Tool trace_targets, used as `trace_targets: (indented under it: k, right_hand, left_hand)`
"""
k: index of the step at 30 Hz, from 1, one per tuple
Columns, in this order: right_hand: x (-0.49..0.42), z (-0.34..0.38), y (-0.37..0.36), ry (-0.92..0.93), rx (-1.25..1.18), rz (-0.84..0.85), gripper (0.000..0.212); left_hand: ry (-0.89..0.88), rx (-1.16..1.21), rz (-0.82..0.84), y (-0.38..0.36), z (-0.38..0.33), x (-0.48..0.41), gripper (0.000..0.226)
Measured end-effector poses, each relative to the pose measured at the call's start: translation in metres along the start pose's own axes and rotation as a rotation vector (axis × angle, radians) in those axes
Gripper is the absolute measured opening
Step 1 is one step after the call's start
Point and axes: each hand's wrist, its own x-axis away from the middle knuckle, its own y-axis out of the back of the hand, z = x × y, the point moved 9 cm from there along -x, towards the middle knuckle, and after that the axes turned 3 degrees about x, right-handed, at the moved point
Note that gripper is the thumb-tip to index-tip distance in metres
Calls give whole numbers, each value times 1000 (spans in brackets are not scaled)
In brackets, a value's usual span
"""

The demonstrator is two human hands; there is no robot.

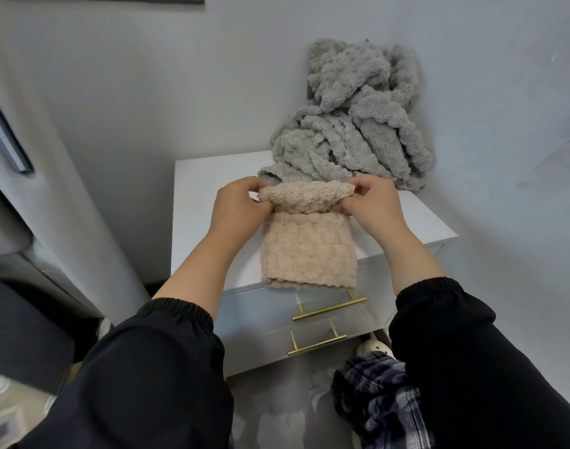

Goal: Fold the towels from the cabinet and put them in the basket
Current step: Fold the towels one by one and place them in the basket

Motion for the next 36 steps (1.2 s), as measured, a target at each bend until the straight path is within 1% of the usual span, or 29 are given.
trace_targets:
  k: [4, 7, 11, 14, 15, 17, 20, 23, 26, 27, 29, 32, 33, 34, 36]
  right_hand:
    - [9, 11, 0, 84, 217, 26, 27]
    - [17, 19, 1, 134, 370, 70, 25]
    - [20, 7, -1, 91, 476, 142, 28]
    - [25, -1, -9, 59, 537, 265, 24]
    - [26, -4, -11, 49, 545, 300, 22]
    - [27, -5, -12, 41, 518, 319, 19]
    - [24, -4, -12, 83, 480, 280, 26]
    - [22, -8, -14, 47, 435, 267, 15]
    - [23, -12, -17, -6, 371, 296, 8]
    - [23, -12, -18, -22, 348, 308, 9]
    - [23, -12, -18, -32, 315, 323, 22]
    - [23, -11, -19, -49, 284, 361, 53]
    - [23, -11, -21, -52, 275, 380, 61]
    - [22, -12, -22, -54, 276, 392, 65]
    - [18, -15, -23, -62, 292, 402, 62]
  left_hand:
    - [-33, -67, 48, -3, -1, 3, 14]
    - [-65, -160, 120, -6, -1, 4, 11]
    - [-97, -208, 239, -14, 0, 8, 9]
    - [-84, -162, 257, -15, 0, 11, 22]
    - [-84, -161, 251, -15, 1, 10, 26]
    - [-72, -153, 236, -15, 2, 8, 29]
    - [-15, -138, 234, -19, 8, 7, 23]
    - [43, -165, 268, -27, 14, 9, 14]
    - [74, -142, 293, -31, 17, 10, 15]
    - [81, -141, 301, -31, 18, 10, 19]
    - [86, -135, 315, -31, 18, 10, 25]
    - [87, -114, 349, -32, 16, 10, 39]
    - [88, -119, 361, -33, 16, 10, 45]
    - [86, -129, 370, -34, 16, 10, 47]
    - [83, -137, 377, -35, 17, 8, 37]
